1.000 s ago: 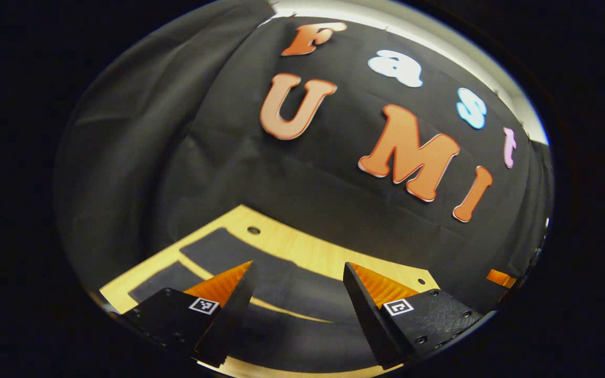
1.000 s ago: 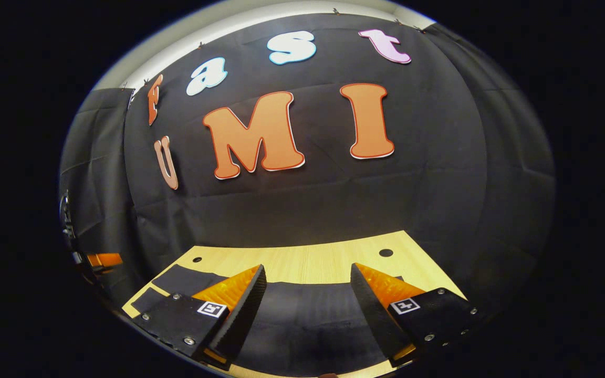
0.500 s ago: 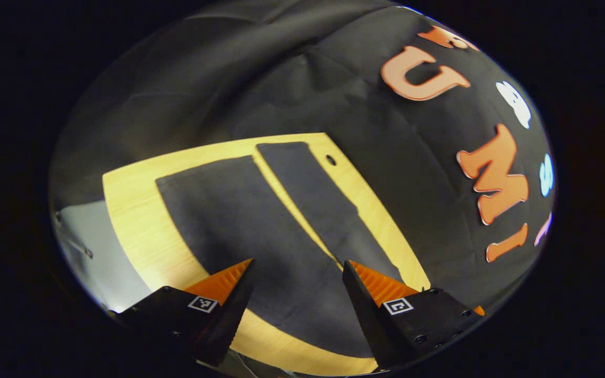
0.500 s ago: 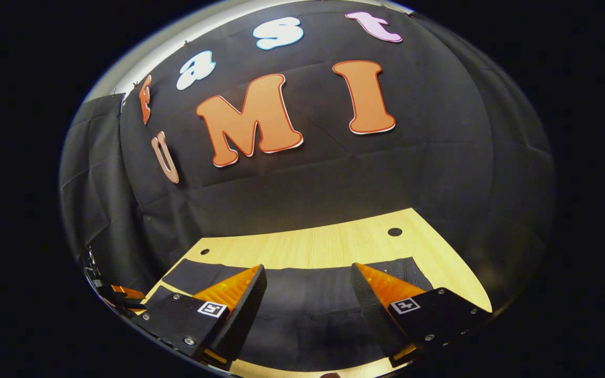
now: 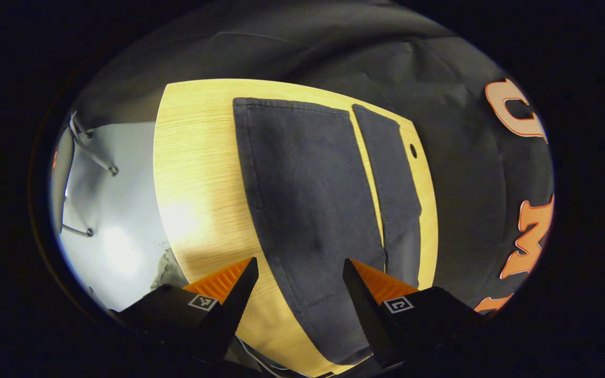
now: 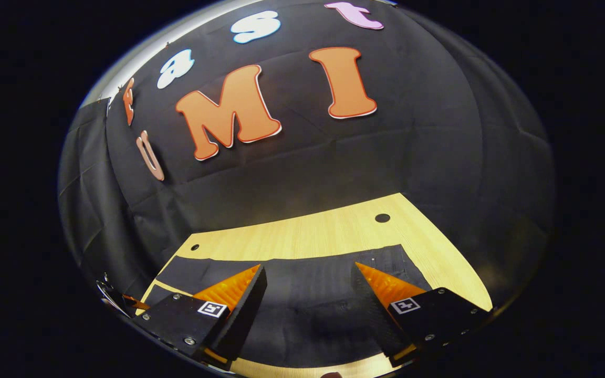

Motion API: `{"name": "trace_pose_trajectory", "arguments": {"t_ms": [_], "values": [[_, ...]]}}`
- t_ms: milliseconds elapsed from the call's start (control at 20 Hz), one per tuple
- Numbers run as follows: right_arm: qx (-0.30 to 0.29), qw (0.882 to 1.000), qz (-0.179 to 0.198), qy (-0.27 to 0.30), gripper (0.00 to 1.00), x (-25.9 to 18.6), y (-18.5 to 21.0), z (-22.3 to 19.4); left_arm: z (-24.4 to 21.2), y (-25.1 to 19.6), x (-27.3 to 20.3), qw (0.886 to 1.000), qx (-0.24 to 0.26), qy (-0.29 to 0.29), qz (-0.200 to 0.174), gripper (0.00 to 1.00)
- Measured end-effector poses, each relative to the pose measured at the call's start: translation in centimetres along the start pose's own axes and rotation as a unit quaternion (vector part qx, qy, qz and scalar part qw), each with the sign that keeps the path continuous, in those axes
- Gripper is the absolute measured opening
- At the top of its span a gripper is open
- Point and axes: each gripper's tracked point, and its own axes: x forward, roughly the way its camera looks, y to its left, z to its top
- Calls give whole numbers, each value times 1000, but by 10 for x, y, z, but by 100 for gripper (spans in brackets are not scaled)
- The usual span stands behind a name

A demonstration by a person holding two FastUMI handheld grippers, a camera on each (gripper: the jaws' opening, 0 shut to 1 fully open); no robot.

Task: Grasp the waist and the cuffs of the jeans and fold them to make the two legs overlap; first hold the waist and fold one-third of the jeans toward the cuffs, then hold the cuffs and fold the remaining one-third in the same direction to finish folding.

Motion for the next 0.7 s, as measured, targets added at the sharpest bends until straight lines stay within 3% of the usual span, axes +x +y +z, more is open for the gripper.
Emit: {"name": "trace_pose_trajectory", "arguments": {"t_ms": [250, 600, 700], "values": [[20, 1000, -12, 10, 97, 4, -17, -3, -3, 8, 14, 1000, -16, 1, 20, 98], [42, 999, -12, 17, 97, 4, -20, -3, 11, -2, 28, 998, -63, 1, 10, 96], [40, 999, -12, 16, 97, 5, -21, -2, 14, -15, 36, 999, -49, -1, -1, 95]]}}
